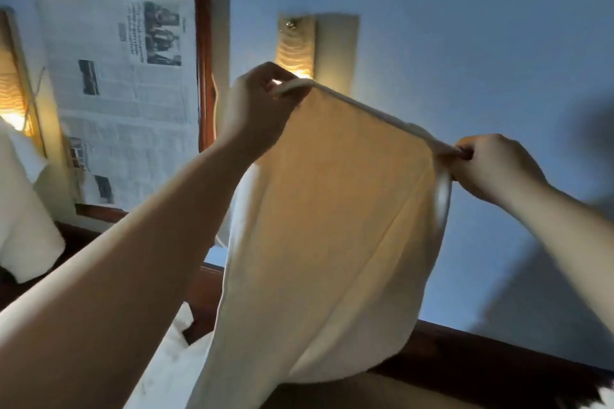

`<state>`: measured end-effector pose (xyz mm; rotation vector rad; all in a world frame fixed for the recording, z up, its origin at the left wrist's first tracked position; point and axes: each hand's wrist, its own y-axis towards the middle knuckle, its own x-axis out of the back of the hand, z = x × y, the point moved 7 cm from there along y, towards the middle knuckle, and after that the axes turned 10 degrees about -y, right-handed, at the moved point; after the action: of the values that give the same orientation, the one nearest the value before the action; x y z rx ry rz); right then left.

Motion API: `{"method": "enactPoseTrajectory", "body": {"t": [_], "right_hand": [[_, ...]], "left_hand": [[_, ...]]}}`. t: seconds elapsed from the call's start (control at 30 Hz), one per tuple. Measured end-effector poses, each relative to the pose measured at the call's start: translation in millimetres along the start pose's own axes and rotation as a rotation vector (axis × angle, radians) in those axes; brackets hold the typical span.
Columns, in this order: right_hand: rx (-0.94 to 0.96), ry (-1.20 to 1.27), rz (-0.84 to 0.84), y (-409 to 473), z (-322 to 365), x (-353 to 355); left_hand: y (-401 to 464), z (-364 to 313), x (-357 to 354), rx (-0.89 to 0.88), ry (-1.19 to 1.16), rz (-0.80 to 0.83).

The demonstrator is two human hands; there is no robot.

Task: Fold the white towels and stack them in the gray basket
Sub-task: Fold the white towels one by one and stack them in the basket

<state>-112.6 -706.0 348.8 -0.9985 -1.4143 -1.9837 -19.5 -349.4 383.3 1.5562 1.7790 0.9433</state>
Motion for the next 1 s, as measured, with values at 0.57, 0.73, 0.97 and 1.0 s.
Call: {"method": "enactPoseTrajectory", "body": {"t": [0.57,0.73,0.97,1.0], "right_hand": [[0.004,0.186,0.437,-84.1,-96.9,3.1],[0.054,0.322,0.336,-81.3,-24.3,8.3],[-0.057,0.376,0.272,-76.9,-12.5,-7.1],[-0.086,0.398,0.254,-76.2,-10.7,-10.8]], "left_hand": [[-70.1,-44.8,-158.0,0.181,-0.036,0.554],[-79.8,-56.6,-193.0,0.049,0.137,0.686],[-106.4,-11.8,-168.1,0.170,-0.007,0.596],[-117.4,-2.7,-165.8,0.175,-0.008,0.588]]}}
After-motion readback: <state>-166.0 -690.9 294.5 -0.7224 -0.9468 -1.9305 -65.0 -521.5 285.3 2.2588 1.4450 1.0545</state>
